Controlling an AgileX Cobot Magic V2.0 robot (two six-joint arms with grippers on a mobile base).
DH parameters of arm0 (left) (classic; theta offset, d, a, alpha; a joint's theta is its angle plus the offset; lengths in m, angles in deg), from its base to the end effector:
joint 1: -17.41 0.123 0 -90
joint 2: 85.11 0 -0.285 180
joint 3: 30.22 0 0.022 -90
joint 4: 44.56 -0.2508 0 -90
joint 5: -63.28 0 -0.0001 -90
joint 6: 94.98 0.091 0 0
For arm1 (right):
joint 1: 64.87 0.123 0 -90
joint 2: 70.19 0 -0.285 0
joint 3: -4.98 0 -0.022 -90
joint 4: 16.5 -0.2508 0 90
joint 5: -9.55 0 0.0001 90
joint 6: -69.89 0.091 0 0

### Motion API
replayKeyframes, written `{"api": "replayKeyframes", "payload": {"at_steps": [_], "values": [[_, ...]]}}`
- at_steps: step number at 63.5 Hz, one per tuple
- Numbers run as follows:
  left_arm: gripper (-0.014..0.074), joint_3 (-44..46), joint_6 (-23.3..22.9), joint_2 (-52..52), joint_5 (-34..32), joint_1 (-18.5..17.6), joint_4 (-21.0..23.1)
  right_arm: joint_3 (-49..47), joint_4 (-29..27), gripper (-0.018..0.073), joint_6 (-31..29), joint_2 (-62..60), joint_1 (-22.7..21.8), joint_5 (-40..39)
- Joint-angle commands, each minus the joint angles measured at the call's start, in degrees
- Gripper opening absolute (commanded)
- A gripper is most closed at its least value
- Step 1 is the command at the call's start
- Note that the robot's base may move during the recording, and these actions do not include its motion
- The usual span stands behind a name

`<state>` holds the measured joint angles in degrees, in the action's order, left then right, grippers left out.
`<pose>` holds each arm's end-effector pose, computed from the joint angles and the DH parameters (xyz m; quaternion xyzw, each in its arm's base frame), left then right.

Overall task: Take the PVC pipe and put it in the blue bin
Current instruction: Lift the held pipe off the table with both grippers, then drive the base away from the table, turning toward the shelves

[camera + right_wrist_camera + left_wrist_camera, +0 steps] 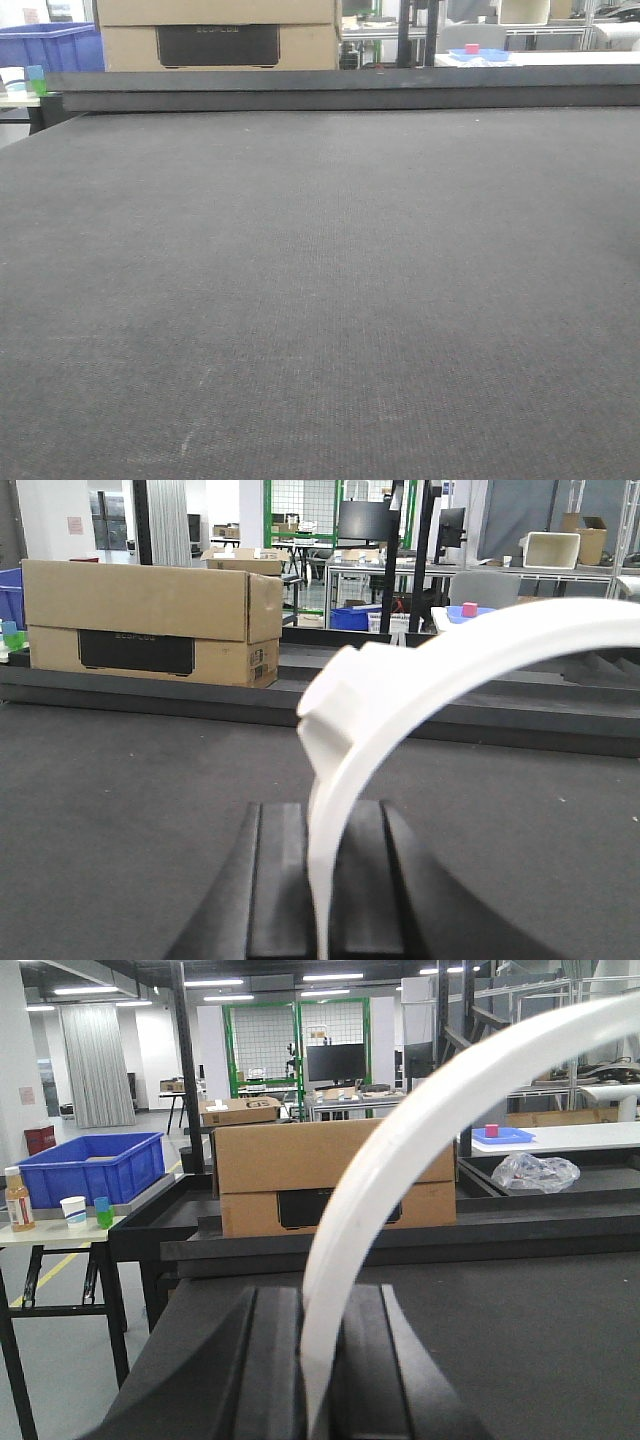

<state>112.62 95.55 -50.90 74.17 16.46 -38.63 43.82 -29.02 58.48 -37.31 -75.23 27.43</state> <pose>0.0851 -0.0032 0.3964 0.0398 0.6562 0.0183 0.7533 0.0824 -0.0089 0.3784 0.0429 0.7009 -0.0377 0.7110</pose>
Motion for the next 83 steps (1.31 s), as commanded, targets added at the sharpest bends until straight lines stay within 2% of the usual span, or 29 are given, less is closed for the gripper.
{"api": "replayKeyframes", "payload": {"at_steps": [1,83], "values": [[-0.0111,0.11,0.06,0.07,-1.64,-0.28,0.34,-0.26,-0.03,-0.0162,-0.29,-0.37,0.19,-1.22],[-0.0111,0.11,0.06,0.07,-1.64,-0.28,0.34,-0.26,-0.03,-0.0162,-0.29,-0.37,0.19,-1.22]]}}
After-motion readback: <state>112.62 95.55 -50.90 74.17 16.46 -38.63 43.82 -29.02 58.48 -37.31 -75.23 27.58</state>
